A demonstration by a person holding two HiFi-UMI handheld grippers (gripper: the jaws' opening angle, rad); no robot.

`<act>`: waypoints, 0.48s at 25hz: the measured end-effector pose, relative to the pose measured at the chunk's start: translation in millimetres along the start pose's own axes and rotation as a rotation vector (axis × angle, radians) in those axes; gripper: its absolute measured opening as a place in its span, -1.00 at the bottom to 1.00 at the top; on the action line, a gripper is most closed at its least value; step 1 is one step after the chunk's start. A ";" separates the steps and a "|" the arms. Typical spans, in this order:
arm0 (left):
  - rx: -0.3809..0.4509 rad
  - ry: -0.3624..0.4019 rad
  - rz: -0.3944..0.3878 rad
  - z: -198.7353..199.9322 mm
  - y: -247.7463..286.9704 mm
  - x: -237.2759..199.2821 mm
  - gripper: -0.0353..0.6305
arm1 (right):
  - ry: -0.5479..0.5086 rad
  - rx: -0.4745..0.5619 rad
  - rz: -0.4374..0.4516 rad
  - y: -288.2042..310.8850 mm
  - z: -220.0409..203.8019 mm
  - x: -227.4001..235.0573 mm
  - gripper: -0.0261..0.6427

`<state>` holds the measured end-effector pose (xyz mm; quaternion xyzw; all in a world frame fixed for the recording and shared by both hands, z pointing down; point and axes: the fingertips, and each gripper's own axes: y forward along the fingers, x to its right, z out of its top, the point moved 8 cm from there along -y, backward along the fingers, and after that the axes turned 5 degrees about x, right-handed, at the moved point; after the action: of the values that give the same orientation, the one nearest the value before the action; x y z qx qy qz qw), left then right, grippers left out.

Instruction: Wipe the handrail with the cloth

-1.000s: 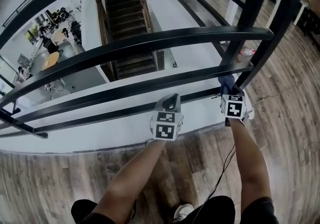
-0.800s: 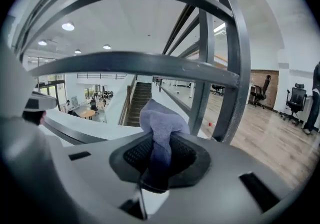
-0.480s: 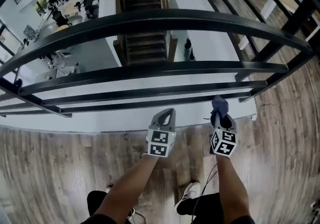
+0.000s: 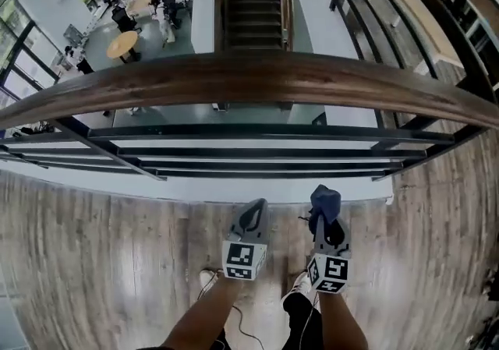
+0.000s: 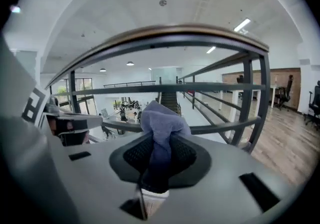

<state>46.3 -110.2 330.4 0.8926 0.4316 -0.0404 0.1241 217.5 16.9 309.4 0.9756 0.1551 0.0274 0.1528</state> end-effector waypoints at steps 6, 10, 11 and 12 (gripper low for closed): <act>0.025 0.025 -0.019 176.3 -93.6 -0.4 -0.89 | -0.039 0.047 0.080 -76.8 159.3 -43.8 -0.68; 0.051 0.022 0.025 260.1 -138.2 7.2 -0.89 | -0.062 0.085 0.110 -118.5 226.9 -38.0 -0.68; 0.064 0.026 0.039 278.7 -151.0 12.1 -0.89 | -0.060 0.095 0.112 -131.0 241.4 -37.1 -0.68; 0.083 0.031 0.050 296.0 -163.1 17.5 -0.89 | -0.061 0.109 0.114 -142.9 255.1 -37.1 -0.68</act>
<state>-59.7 -75.5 11.0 0.9080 0.4088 -0.0410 0.0813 165.9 60.8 22.6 0.9901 0.0959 -0.0020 0.1020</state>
